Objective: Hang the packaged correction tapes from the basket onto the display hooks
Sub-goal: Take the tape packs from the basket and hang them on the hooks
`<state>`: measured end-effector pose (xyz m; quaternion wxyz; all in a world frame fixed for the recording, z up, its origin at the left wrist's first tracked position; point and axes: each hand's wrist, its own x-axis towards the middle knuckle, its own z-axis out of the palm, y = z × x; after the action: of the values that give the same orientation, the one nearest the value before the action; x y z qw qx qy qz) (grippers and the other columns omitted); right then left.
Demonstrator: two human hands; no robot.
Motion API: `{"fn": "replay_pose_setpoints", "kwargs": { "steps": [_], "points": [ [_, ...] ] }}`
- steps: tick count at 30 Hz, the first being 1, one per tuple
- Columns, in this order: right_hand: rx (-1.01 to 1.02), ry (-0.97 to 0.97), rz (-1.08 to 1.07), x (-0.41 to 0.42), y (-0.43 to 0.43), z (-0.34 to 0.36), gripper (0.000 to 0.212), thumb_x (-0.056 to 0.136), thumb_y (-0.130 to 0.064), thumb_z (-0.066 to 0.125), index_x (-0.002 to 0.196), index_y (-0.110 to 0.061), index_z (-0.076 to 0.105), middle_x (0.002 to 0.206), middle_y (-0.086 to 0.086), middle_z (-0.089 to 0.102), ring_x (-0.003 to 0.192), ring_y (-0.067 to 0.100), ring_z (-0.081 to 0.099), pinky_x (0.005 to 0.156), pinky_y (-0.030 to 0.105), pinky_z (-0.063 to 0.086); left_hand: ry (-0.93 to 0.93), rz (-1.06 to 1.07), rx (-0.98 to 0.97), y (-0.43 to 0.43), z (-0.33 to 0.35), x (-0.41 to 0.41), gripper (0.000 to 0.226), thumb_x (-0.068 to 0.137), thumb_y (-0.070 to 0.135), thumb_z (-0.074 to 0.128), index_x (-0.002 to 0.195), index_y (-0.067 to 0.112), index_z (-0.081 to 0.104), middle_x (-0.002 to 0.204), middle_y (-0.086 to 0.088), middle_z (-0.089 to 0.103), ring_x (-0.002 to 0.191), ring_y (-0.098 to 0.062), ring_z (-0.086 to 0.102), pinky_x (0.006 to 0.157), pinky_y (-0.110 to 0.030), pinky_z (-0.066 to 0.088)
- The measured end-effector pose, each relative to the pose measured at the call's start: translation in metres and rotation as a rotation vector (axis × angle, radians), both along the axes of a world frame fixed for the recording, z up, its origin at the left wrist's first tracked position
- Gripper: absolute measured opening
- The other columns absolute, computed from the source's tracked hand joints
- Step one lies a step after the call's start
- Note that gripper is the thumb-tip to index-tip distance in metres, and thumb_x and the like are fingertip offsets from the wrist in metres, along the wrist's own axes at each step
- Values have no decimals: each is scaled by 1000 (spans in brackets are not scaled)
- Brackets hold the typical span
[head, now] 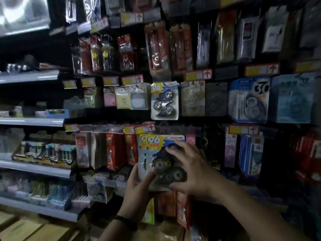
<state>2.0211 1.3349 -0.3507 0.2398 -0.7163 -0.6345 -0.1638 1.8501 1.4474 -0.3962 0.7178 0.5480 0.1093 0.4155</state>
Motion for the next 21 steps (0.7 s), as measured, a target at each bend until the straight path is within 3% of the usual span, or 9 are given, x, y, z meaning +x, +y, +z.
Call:
{"fn": "replay_pose_setpoints", "kwargs": {
  "steps": [4,7,11,13,16,21],
  "points": [
    [47,-182,-17,18,20,38,110,58,-76,72,155,-38,40,152,-4,33,141,19,31,119,39,29,7,51,62,24,26,8,36,98,21,67,134,20,63,124,-9,77,111,-35,76,90,-60,62],
    [112,-307,-58,29,37,67,110,58,-76,72,154,-31,43,152,3,37,139,24,34,115,41,32,-6,93,24,50,42,11,30,100,25,64,129,17,67,119,-13,79,107,-39,76,93,-66,59],
    [177,-367,-147,41,66,97,110,60,-76,71,155,-30,42,155,7,34,144,28,31,117,44,35,-63,219,74,92,63,11,25,98,22,69,123,21,73,114,-9,81,106,-33,78,93,-58,60],
    [158,-387,-211,45,80,107,110,61,-78,69,156,-29,41,156,8,33,144,30,30,118,47,37,-92,262,103,107,76,10,22,100,20,68,121,22,73,111,-7,81,101,-29,79,80,-53,65],
    [171,-436,-281,52,100,119,110,59,-78,68,154,-27,44,152,13,40,140,34,37,111,52,44,-130,335,114,123,90,13,15,103,14,64,113,21,74,102,-5,83,85,-20,81,57,-33,63],
    [143,-483,-359,60,127,140,110,63,-76,70,155,-23,42,155,17,35,143,38,33,108,56,46,-177,425,117,146,100,17,14,101,18,68,113,21,74,104,-10,81,93,-30,80,67,-43,66]
  ]
}}
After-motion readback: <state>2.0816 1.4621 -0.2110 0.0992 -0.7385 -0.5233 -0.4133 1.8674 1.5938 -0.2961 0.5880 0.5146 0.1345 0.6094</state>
